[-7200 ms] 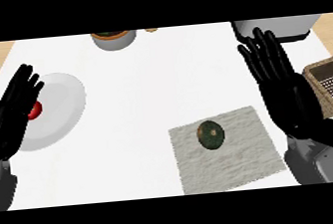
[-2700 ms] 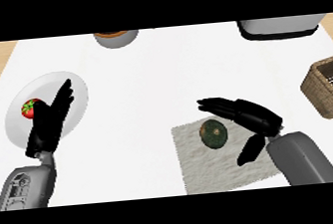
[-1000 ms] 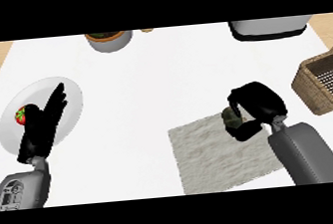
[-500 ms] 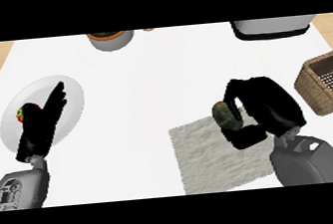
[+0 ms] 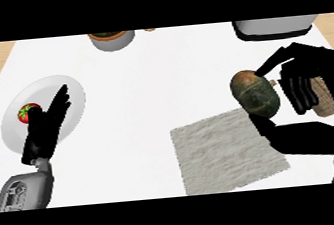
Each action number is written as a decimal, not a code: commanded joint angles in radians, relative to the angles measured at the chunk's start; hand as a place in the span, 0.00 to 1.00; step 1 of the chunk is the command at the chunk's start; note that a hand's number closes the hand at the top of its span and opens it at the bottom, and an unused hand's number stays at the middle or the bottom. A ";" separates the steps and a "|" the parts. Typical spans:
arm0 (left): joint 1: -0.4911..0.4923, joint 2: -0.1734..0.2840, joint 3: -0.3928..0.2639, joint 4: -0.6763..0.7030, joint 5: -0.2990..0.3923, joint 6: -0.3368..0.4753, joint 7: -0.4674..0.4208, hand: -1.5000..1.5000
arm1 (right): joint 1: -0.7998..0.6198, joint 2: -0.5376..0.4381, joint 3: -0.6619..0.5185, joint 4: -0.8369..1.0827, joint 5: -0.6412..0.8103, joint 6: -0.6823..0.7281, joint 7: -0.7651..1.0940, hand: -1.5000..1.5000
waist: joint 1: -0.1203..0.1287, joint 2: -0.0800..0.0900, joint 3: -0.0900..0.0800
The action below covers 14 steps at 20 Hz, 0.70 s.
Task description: Pick the squash from the placemat and place it in the basket
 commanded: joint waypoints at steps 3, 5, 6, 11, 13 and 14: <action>0.009 -0.006 -0.004 0.006 -0.007 0.005 -0.019 0.50 | -0.317 0.006 -0.129 -0.095 -0.167 0.072 0.390 1.00 | 0.006 -0.001 -0.001; 0.038 -0.035 -0.036 -0.019 -0.026 0.018 -0.011 0.50 | -0.413 -0.047 -0.227 -0.042 -0.236 0.103 0.425 1.00 | 0.009 0.002 0.000; 0.004 -0.008 -0.011 -0.012 -0.009 0.003 0.006 0.50 | -0.500 -0.095 -0.245 0.029 -0.214 0.083 0.439 1.00 | 0.011 0.002 -0.001; -0.024 0.026 0.018 -0.009 0.013 -0.022 0.015 0.50 | -0.677 -0.223 -0.307 0.196 -0.262 0.066 0.508 1.00 | 0.014 0.002 0.000; -0.002 0.027 0.018 0.024 0.010 -0.029 -0.026 0.50 | -0.700 -0.289 -0.280 0.240 -0.215 0.075 0.488 1.00 | 0.014 0.005 -0.001; -0.028 -0.012 -0.020 -0.034 -0.003 -0.007 0.037 0.50 | -0.702 -0.338 -0.319 0.314 -0.229 0.088 0.441 1.00 | 0.017 0.006 0.000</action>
